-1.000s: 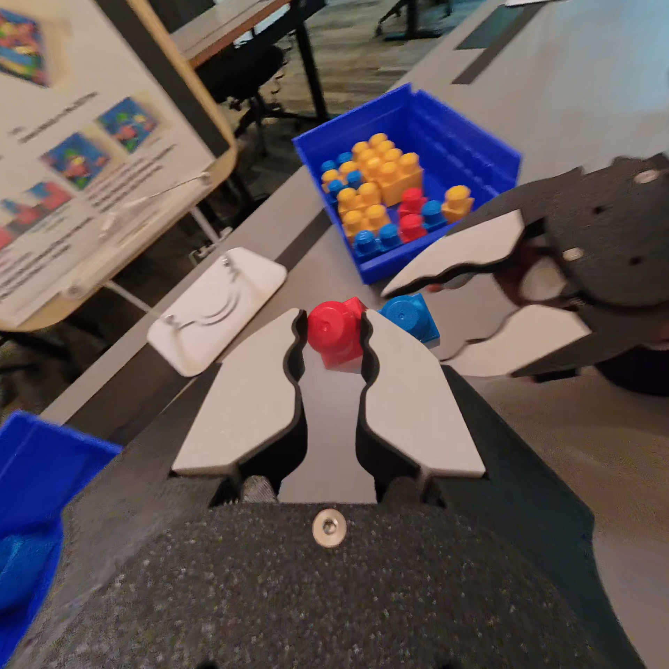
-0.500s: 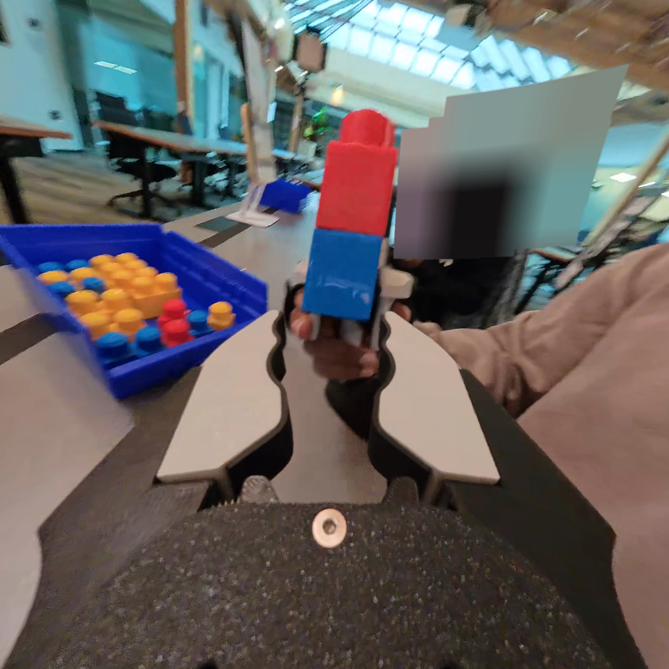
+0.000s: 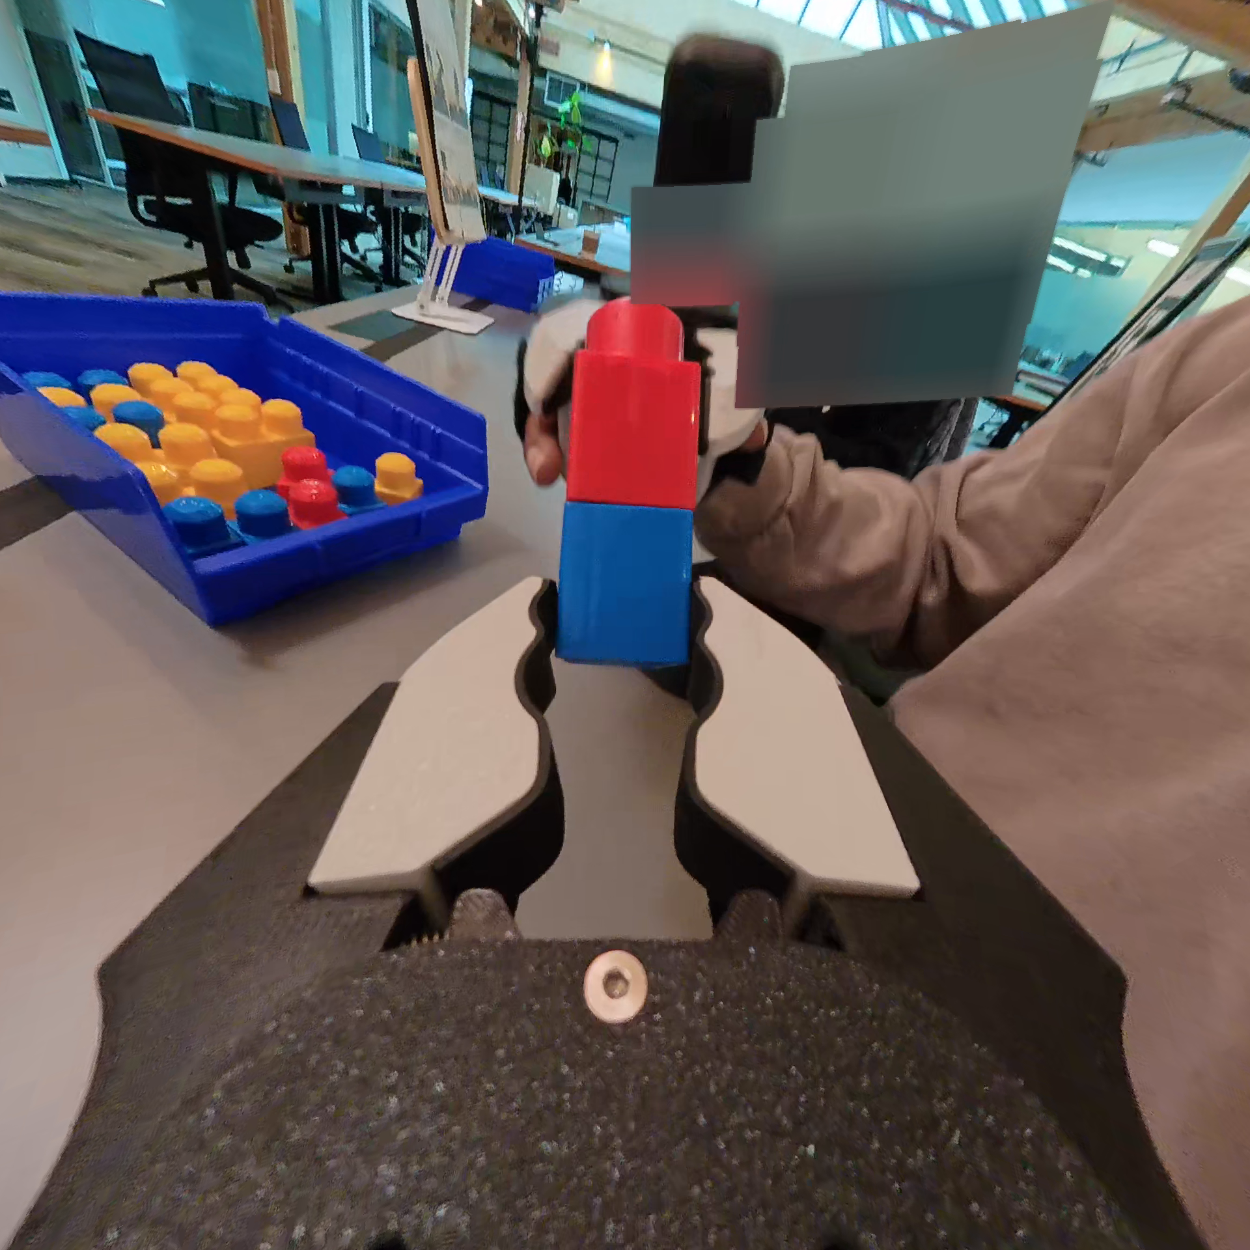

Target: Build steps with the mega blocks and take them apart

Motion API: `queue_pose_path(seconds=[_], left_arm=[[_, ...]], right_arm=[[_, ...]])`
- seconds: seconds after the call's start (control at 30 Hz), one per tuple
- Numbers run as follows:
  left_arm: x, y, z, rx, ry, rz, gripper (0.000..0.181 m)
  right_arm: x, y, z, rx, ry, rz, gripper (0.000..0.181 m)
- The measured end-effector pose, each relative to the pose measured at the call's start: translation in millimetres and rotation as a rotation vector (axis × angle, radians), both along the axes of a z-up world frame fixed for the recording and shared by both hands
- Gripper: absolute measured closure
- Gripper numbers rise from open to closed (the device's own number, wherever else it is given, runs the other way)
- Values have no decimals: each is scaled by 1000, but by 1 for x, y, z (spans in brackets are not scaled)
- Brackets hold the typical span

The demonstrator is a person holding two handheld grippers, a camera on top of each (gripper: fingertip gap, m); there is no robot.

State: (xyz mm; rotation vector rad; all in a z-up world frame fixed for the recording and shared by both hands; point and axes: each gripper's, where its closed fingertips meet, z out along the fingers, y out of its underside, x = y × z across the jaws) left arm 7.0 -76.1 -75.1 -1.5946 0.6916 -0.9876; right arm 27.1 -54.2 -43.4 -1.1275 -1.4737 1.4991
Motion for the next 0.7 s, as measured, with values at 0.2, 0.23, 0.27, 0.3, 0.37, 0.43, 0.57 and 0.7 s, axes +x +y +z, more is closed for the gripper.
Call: queue_pose_path(seconds=[0.2,0.23,0.27,0.3,0.37,0.43,0.57,0.7], left_arm=[[4,-4,-25,-19,118,-16,144],[4,-5,-27,-18,120,-21,143],[6,-6,-28,-16,117,-31,144],[7,-8,-28,-16,117,-40,144],[5,-6,-33,-9,154,-16,144],[-3,-2,-37,-22,136,14,144],[-21,7,-37,-8,81,87,144],[-26,11,-39,7,89,120,144]], right_arm=[[-1,-9,-17,169,-242,92,147],[1,-9,-21,203,-272,104,148],[4,-12,-22,236,-280,124,149],[7,-13,-21,256,-280,145,149],[17,-7,-14,269,-286,163,149],[30,21,9,272,-268,106,149],[59,141,31,448,-461,-229,149],[105,255,-27,546,-971,-424,149]])
